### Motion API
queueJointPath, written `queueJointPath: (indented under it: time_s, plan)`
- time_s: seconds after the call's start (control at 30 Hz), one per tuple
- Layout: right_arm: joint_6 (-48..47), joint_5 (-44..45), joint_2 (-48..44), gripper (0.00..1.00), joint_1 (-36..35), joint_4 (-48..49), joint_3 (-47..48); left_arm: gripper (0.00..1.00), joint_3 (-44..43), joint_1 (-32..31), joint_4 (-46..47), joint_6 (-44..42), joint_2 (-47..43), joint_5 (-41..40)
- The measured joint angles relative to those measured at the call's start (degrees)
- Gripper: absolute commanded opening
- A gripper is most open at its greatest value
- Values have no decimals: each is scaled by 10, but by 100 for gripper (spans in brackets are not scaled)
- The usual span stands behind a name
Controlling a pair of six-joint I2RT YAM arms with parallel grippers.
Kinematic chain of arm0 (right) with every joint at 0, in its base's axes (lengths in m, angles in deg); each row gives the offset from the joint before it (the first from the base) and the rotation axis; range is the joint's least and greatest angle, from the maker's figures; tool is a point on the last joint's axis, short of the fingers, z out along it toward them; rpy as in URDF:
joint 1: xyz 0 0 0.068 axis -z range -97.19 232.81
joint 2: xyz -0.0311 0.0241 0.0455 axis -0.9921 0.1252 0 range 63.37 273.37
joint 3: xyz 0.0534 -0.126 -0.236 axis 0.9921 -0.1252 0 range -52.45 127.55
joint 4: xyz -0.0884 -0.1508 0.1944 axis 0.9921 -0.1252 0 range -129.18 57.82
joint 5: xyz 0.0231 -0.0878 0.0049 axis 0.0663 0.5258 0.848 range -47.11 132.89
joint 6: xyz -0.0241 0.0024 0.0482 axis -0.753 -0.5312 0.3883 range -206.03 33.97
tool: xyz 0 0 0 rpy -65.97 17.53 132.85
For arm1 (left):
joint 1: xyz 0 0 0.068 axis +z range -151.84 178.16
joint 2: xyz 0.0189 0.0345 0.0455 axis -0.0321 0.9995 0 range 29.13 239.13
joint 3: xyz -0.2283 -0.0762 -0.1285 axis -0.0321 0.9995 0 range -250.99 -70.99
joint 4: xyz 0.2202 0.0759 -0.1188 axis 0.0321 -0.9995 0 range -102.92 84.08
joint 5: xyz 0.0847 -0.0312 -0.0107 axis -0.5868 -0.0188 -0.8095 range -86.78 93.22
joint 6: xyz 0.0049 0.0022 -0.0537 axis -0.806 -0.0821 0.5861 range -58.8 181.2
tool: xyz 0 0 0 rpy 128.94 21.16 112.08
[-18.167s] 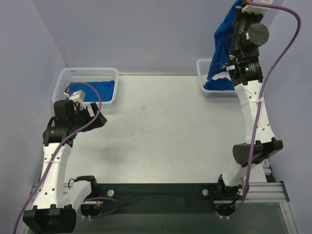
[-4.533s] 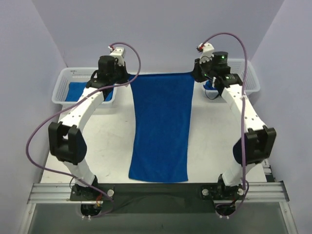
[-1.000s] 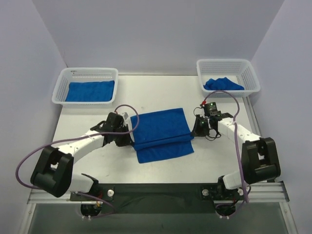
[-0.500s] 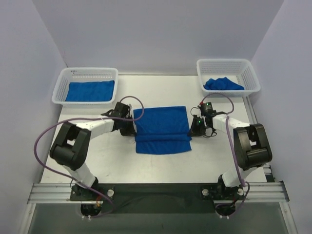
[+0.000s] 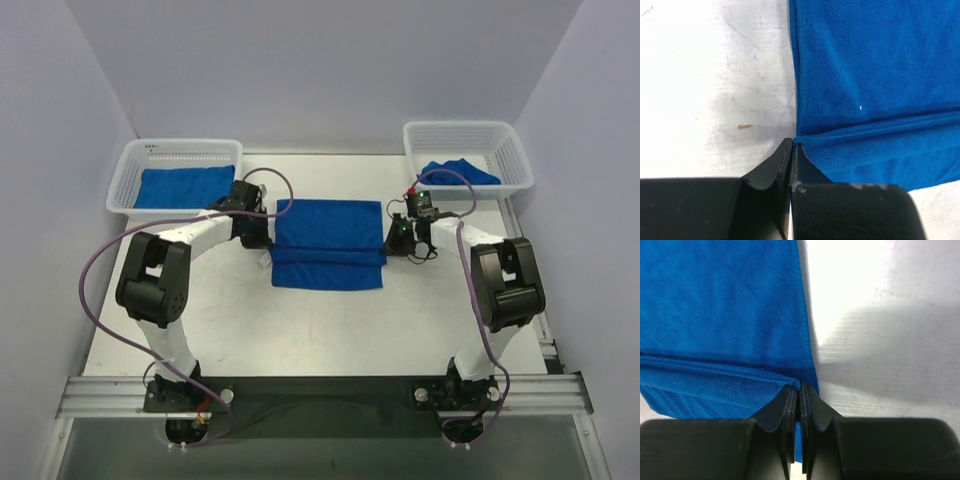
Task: Fold and stack the towels
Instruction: Fold the towel
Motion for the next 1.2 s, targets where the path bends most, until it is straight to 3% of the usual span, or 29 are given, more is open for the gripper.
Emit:
queueJointPath:
  time_s: [0.8,1.0,1.2]
  plan:
    - [-30,18,-140,0,-2,-77,80,0,-65,17,-73,-56,-129,35]
    - [-25,18,-156,0,-10,-86,42,0,-16,17,-72,-53,-168,49]
    - [-24,16,-129,0,-19,-82,8,0,61,16,-51,-41,-133,65]
